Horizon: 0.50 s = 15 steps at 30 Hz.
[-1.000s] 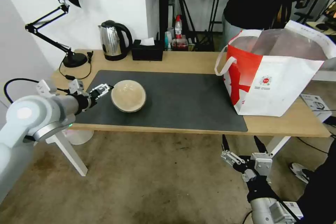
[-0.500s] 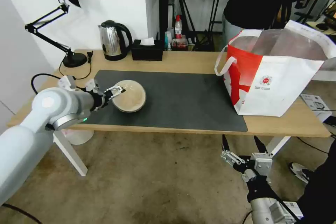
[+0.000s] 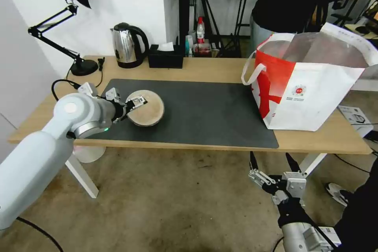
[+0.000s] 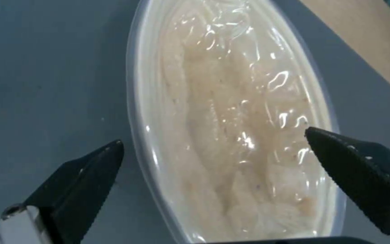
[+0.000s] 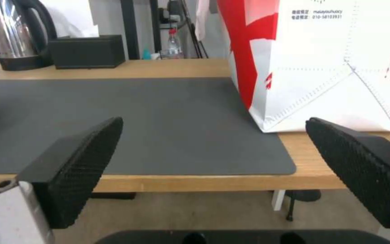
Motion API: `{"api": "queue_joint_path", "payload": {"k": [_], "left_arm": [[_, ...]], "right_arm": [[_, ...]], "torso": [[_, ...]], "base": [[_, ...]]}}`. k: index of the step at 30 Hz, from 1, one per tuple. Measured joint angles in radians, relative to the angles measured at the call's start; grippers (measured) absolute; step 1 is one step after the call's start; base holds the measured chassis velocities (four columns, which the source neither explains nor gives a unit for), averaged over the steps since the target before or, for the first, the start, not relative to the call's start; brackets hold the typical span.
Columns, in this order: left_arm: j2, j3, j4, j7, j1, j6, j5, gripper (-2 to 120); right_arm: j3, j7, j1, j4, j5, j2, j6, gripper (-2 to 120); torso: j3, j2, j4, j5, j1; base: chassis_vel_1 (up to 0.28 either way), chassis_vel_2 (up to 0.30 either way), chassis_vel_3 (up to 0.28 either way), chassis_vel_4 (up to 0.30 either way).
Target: Pick up the trash from the table and place it into the takeout bag.
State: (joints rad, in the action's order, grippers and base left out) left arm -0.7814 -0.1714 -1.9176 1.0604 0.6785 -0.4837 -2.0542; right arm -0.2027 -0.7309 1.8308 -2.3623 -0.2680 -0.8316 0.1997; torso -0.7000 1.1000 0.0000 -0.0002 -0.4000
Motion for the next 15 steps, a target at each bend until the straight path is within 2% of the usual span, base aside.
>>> {"api": "queue_joint_path", "payload": {"k": [15], "left_arm": [[-0.014, -0.034, -0.001, -0.004, 0.033, -0.008, 0.014, 100]], "right_arm": [[0.000, 0.000, 0.000, 0.000, 0.000, 0.000, 0.000, 100]], "torso": [[0.000, 0.000, -0.0001, 0.0001, 0.000]], "base": [[0.000, 0.000, 0.000, 0.000]]}}
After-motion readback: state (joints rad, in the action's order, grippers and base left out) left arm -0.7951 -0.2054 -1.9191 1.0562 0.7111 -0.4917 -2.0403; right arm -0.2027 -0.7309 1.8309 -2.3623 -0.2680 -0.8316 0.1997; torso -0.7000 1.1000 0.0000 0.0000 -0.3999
